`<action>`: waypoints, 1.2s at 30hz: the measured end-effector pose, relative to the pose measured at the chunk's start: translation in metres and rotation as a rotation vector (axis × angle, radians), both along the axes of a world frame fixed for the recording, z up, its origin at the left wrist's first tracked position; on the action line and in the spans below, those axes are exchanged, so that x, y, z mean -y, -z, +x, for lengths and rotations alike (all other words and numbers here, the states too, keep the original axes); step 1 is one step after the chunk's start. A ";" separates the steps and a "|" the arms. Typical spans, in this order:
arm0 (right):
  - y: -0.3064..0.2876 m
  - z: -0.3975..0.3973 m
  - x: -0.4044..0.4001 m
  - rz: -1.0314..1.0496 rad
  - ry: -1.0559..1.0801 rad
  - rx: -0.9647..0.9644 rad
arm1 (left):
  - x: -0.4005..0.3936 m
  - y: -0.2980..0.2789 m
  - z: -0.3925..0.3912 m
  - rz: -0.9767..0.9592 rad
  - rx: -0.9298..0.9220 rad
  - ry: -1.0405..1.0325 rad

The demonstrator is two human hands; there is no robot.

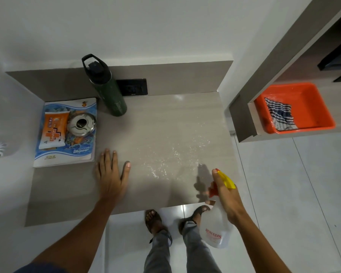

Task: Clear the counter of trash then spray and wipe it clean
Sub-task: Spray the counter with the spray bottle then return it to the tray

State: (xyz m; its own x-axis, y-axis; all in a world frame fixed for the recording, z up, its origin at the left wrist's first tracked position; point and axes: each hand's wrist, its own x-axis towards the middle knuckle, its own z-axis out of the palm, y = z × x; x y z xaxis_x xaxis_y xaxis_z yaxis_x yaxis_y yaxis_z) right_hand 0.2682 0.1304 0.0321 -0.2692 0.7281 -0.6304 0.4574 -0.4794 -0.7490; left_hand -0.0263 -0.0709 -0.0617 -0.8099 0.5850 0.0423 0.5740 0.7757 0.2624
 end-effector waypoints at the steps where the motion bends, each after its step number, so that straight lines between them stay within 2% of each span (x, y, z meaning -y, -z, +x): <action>1: 0.003 0.001 0.007 0.011 -0.038 0.016 | 0.000 0.000 0.000 -0.001 -0.002 0.000; 6: 0.023 0.003 0.046 -0.024 -0.298 0.084 | 0.002 0.002 -0.001 0.001 -0.040 0.004; 10: 0.023 -0.009 0.068 -0.106 -0.436 0.021 | 0.003 0.003 -0.002 0.021 -0.062 0.006; 15: 0.021 -0.029 0.083 -0.066 -0.259 0.166 | 0.004 0.005 -0.004 0.053 -0.067 0.015; 19: 0.021 -0.027 0.064 -0.078 -0.087 0.022 | 0.005 0.006 -0.004 0.057 -0.076 0.021; 24: 0.011 -0.013 0.016 -0.080 0.091 -0.032 | 0.003 0.005 -0.002 0.029 -0.065 0.009; 28: 0.013 -0.001 -0.013 0.091 0.038 0.095 | 0.002 0.006 -0.001 0.024 -0.041 -0.004; 30: 0.015 0.003 -0.021 0.119 0.041 0.096 | 0.002 0.008 -0.001 0.020 -0.047 -0.001; 36: 0.020 0.013 -0.032 0.031 0.041 0.041 | -0.004 0.008 0.000 0.037 -0.042 -0.036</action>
State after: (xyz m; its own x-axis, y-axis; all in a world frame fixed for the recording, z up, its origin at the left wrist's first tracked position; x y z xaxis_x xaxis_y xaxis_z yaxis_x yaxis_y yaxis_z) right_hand 0.2812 0.1625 0.0124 -0.2133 0.7574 -0.6172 0.4687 -0.4749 -0.7448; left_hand -0.0260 -0.0667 -0.0697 -0.8277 0.5525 0.0979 0.5566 0.7864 0.2678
